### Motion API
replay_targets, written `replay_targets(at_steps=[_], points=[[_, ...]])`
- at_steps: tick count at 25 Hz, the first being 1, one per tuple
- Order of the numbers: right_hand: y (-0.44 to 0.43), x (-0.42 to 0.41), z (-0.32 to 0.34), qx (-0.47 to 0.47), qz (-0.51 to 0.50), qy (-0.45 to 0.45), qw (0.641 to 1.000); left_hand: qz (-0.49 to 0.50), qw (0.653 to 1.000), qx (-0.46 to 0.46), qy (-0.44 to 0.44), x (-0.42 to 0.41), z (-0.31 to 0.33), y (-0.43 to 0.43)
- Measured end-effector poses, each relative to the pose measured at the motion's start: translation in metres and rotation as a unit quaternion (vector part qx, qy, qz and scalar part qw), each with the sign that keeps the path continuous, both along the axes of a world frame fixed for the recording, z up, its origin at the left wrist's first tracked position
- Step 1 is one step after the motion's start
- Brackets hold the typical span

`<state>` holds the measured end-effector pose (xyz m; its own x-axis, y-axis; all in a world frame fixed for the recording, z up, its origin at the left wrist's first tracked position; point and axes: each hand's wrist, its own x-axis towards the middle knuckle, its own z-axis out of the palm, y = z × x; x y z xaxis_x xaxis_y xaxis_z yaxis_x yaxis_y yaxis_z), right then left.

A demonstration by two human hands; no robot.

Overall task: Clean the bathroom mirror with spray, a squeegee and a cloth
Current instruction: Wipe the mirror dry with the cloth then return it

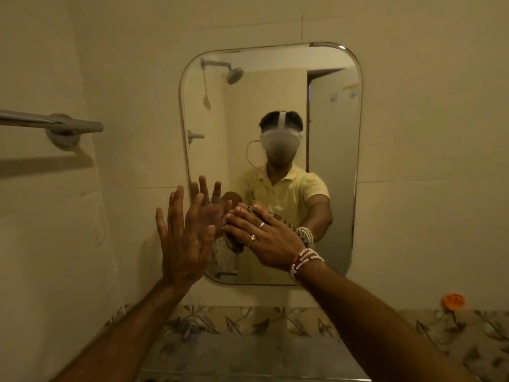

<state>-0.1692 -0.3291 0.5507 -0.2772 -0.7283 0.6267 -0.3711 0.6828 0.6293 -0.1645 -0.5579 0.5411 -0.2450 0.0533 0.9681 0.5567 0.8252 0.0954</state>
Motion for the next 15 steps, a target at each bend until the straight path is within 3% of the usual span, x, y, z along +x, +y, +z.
replay_targets(at_steps=[6,15], points=[[0.068,0.019,0.035,-0.236,-0.019,0.047,0.970,-0.058,0.998,-0.008,0.004,0.006,0.010,0.040],[0.101,0.058,0.033,-0.243,-0.044,0.053,0.968,-0.135,0.991,-0.011,0.024,0.007,0.015,0.101]])
